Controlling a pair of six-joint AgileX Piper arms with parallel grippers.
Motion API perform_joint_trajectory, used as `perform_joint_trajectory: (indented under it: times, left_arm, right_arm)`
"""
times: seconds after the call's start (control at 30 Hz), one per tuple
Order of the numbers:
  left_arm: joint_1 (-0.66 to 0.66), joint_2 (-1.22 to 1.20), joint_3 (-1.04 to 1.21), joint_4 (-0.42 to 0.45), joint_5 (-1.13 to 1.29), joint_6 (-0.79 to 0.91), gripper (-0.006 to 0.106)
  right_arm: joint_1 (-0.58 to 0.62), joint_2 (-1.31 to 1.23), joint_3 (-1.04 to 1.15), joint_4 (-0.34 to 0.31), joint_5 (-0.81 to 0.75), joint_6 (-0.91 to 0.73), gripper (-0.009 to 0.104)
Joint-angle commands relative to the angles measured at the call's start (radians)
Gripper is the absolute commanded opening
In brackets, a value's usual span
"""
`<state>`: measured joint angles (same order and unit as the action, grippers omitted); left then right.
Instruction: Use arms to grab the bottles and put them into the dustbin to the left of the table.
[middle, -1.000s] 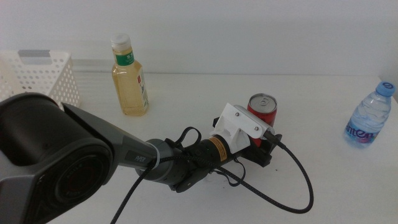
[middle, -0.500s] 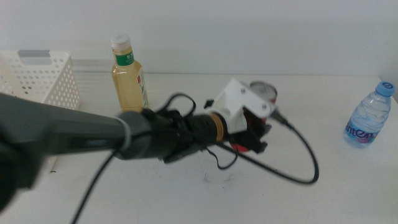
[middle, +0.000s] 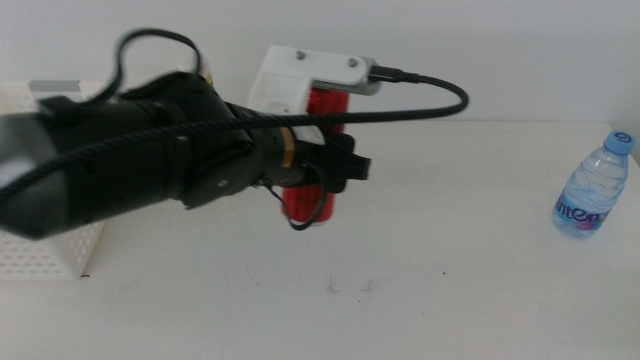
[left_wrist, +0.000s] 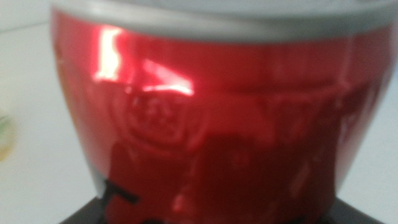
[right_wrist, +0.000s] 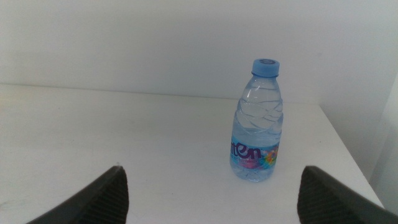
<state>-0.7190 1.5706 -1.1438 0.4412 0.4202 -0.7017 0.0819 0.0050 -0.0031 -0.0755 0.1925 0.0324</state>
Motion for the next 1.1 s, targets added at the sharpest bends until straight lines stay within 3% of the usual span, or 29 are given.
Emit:
perform_joint_trajectory:
  times: [0.0,0.2,0.27,0.37,0.4,0.57,0.73,0.83,1.07]
  left_arm:
    - [0.01,-0.05,-0.007,-0.009,0.029,0.035,-0.001]
    - [0.074,-0.083,-0.071,-0.03,0.162,0.078,-0.001]
    - [0.166,-0.083,-0.135,-0.196,0.256,0.259,-0.001]
    - [0.36,-0.073,-0.228,-0.519,0.38,0.642,-0.001]
    - [0.42,-0.07,-0.251,-0.569,0.41,0.71,-0.001]
    - [0.725,-0.051,-0.356,-0.562,0.547,0.8,-0.001]
    - [0.908,0.016,-0.429,-0.658,0.567,0.965,-0.001]
    - [0.965,0.075,-0.448,-0.719,0.567,1.023,-0.001]
    - [0.99,0.255,-0.45,-0.659,0.492,1.017,-0.001]
  right_arm:
    - [-0.003,-0.005,0.003,-0.007,-0.012,-0.004,0.09]
    - [-0.003,-0.005,0.003,-0.007,-0.012,-0.004,0.09]
    - [-0.003,-0.005,0.003,-0.007,-0.012,-0.004,0.09]
    - [-0.003,-0.005,0.003,-0.007,-0.012,-0.004,0.09]
    - [-0.003,-0.005,0.003,-0.007,-0.012,-0.004,0.09]
    - [-0.003,-0.005,0.003,-0.007,-0.012,-0.004,0.09]
    - [-0.003,-0.005,0.003,-0.007,-0.012,-0.004,0.09]
    - [-0.003,-0.005,0.003,-0.007,-0.012,-0.004,0.09]
    - [-0.003,-0.005,0.003,-0.007,-0.012,-0.004,0.09]
